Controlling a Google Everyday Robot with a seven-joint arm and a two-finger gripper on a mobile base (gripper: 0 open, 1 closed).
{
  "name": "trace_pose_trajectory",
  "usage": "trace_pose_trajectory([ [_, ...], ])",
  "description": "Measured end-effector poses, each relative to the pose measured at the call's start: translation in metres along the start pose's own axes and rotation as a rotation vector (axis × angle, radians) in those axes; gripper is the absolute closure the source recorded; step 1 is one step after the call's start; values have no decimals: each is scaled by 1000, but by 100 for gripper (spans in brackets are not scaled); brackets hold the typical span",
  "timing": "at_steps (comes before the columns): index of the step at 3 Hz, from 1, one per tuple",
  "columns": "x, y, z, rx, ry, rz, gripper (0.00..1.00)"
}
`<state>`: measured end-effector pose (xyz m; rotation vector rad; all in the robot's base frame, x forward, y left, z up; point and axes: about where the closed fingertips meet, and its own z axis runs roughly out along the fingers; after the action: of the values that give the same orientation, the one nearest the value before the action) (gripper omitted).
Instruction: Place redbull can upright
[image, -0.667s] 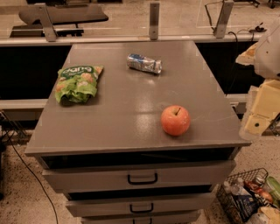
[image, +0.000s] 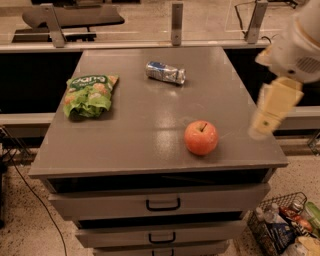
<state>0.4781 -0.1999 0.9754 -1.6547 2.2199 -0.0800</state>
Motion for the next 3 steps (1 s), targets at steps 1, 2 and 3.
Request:
trace_pose_trajectory([
  [1,-44,-57,33,46,-66,51,0],
  [2,-87,-109,67,97,-132,94,0],
  [3,-130,-162,114,152,-201,140,0],
])
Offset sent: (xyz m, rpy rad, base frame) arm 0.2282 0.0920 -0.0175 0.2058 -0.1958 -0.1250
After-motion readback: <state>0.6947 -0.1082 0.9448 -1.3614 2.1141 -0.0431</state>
